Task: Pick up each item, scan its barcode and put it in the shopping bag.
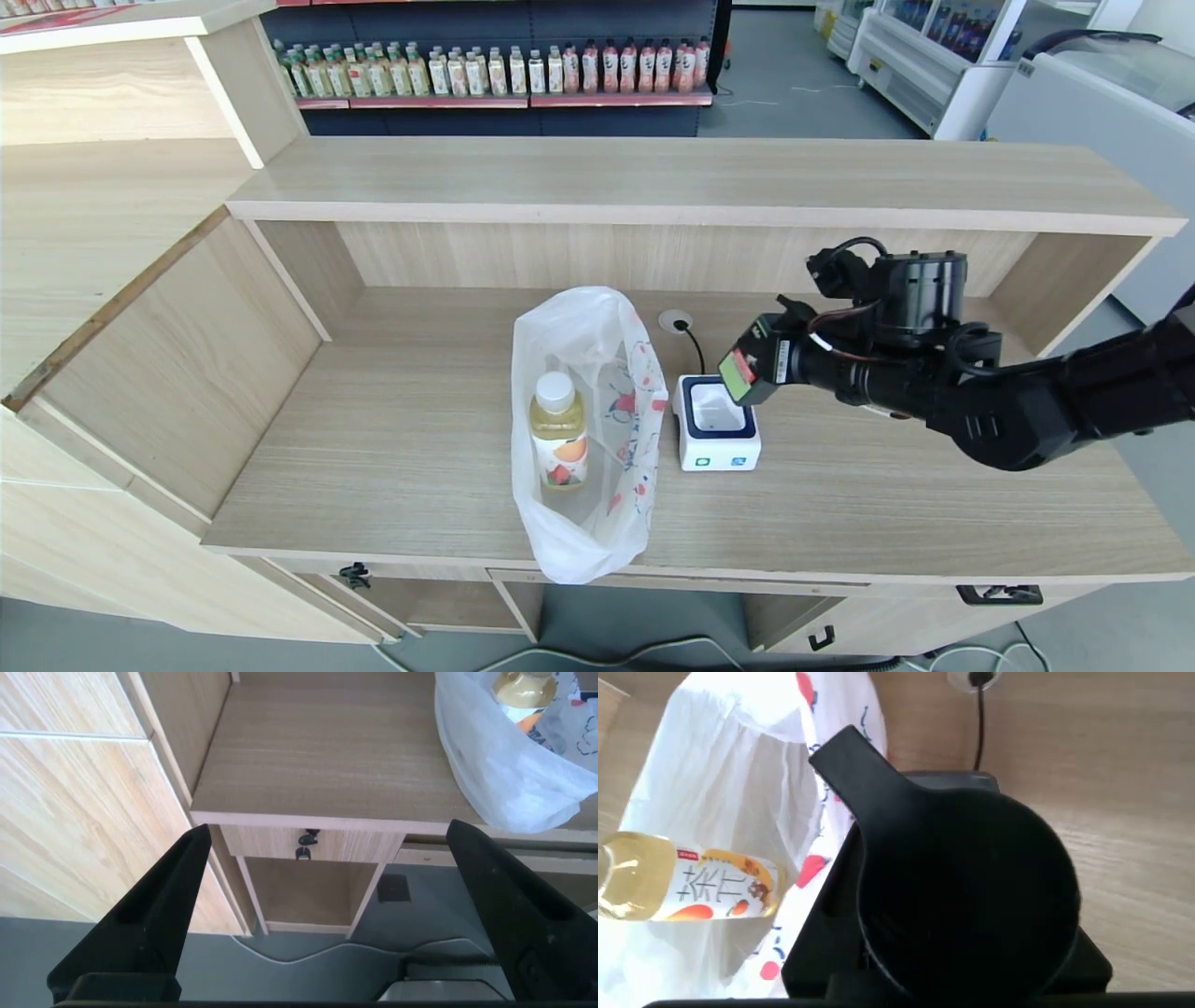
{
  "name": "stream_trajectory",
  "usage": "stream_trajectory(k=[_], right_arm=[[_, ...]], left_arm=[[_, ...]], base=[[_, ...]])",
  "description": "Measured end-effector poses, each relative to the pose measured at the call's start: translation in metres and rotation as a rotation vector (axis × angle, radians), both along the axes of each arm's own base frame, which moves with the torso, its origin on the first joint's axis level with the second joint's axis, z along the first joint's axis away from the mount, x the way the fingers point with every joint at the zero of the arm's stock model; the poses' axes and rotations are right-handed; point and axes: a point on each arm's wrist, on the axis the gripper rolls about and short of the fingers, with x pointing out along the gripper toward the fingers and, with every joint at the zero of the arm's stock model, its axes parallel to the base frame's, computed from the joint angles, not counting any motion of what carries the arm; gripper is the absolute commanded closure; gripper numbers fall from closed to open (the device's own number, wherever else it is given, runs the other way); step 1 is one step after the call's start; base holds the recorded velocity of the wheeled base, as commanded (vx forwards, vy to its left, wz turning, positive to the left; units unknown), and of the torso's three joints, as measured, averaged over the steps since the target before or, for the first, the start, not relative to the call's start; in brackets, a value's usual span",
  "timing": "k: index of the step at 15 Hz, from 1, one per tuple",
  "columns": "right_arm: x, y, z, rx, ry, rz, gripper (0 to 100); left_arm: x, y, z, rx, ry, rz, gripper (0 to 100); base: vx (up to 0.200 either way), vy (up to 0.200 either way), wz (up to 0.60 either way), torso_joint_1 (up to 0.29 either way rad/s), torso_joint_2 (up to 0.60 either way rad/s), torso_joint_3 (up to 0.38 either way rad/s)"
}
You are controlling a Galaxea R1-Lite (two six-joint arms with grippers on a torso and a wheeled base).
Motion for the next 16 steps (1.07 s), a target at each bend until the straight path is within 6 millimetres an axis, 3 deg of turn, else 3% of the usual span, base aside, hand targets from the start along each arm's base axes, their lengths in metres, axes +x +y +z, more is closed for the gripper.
stream_trajectory(k=[2,5,12,16], right_arm=[[-0.008,-0.023,0.019,-0.057,-0.059,-0.08,100],[-0.029,-0.034,0.033,-0.064,-0.065,-0.1,100],[-0.047,-0.03,0.046,-0.032,-0.09,-0.077,100],[-0.046,-0.024,0.051,-0.023,-0.108,-0.049,100]], left_arm=[[0.0,0.0,0.0,0.0,0.0,0.0,0],[0.0,0.0,0.0,0.0,0.0,0.0,0],[0.0,0.0,0.0,0.0,0.0,0.001,0],[0.0,0.0,0.0,0.0,0.0,0.002,0]], base=[[0.0,0.0,0.0,0.0,0.0,0.0],[0.0,0.133,0.0,-0.002,0.01,0.002],[0.0,0.2,0.0,0.004,0.0,0.001],[0.0,0.0,0.0,0.0,0.0,0.0]])
